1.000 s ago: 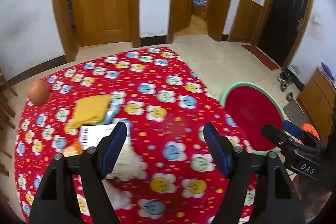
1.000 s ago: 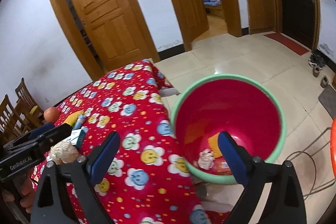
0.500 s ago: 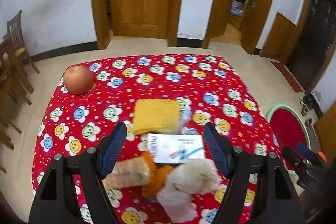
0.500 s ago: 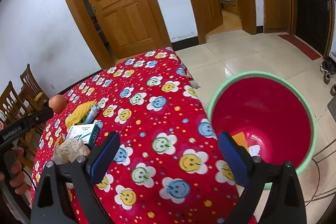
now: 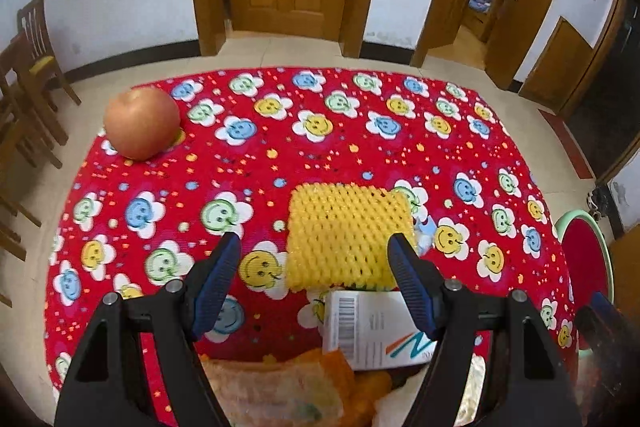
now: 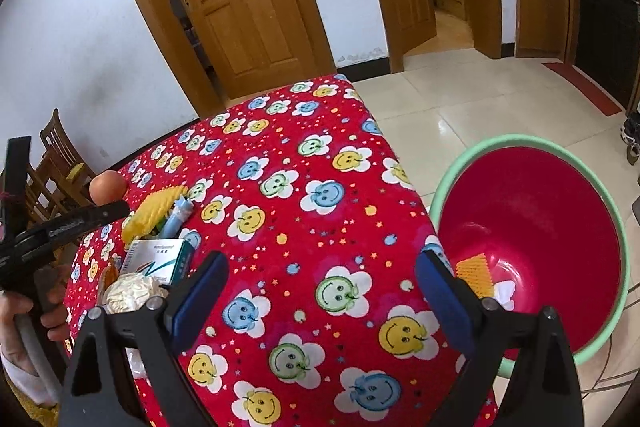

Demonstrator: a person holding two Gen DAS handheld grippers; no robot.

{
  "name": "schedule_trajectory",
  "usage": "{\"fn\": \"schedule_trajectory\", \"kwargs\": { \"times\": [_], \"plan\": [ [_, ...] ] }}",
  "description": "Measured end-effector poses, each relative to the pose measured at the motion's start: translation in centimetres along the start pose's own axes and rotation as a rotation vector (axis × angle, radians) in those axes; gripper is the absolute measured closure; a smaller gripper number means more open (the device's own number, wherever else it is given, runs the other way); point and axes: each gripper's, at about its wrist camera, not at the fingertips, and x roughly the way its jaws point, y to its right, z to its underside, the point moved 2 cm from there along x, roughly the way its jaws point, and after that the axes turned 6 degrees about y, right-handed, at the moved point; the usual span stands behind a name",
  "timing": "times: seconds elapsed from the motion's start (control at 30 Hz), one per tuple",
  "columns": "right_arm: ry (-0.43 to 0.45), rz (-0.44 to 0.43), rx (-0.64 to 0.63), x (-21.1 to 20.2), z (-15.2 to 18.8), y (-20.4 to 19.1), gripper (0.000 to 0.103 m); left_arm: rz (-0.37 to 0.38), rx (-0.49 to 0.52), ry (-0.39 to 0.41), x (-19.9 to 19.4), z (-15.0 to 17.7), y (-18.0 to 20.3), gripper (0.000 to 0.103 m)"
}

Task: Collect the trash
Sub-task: 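Grasp the second yellow foam net with the left tool and lift it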

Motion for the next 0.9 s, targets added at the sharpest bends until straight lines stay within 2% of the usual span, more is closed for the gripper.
{"fn": "schedule_trajectory", "kwargs": {
  "times": [0.13, 0.43, 0.53, 0.63, 0.73, 0.8, 0.87, 0.9],
  "plan": [
    [-0.017, 0.001, 0.012, 0.7, 0.1, 0.3, 0.007, 0.002, -0.006, -0.033, 1.5, 0.2, 0.2, 0.028],
    [-0.036, 0.001, 0.017, 1.4, 0.4, 0.4, 0.007, 0.042, -0.024, -0.038, 2.4, -0.1, 0.3, 0.028],
    [-0.040, -0.003, 0.018, 1.5, 0.5, 0.4, 0.007, 0.086, -0.047, -0.054, 2.7, -0.2, 0.2, 0.028],
    [-0.047, -0.012, 0.018, 1.7, 0.7, 0.3, 0.007, 0.171, -0.058, -0.067, 2.7, 0.2, 0.5, 0.040],
    [-0.057, -0.018, 0.021, 2.0, 0.9, 0.3, 0.007, 0.204, -0.047, -0.064, 2.5, 0.3, 0.9, 0.054],
    [-0.056, -0.022, 0.024, 2.1, 0.9, 0.4, 0.007, 0.243, -0.044, -0.061, 2.2, 0.4, 1.2, 0.075],
    [-0.048, -0.029, 0.026, 1.9, 0.9, 0.3, 0.007, 0.271, -0.044, -0.053, 1.8, 0.5, 1.5, 0.085],
    [-0.043, -0.035, 0.025, 1.7, 0.9, 0.3, 0.007, 0.278, -0.044, -0.049, 1.6, 0.5, 1.5, 0.087]
  ]
}}
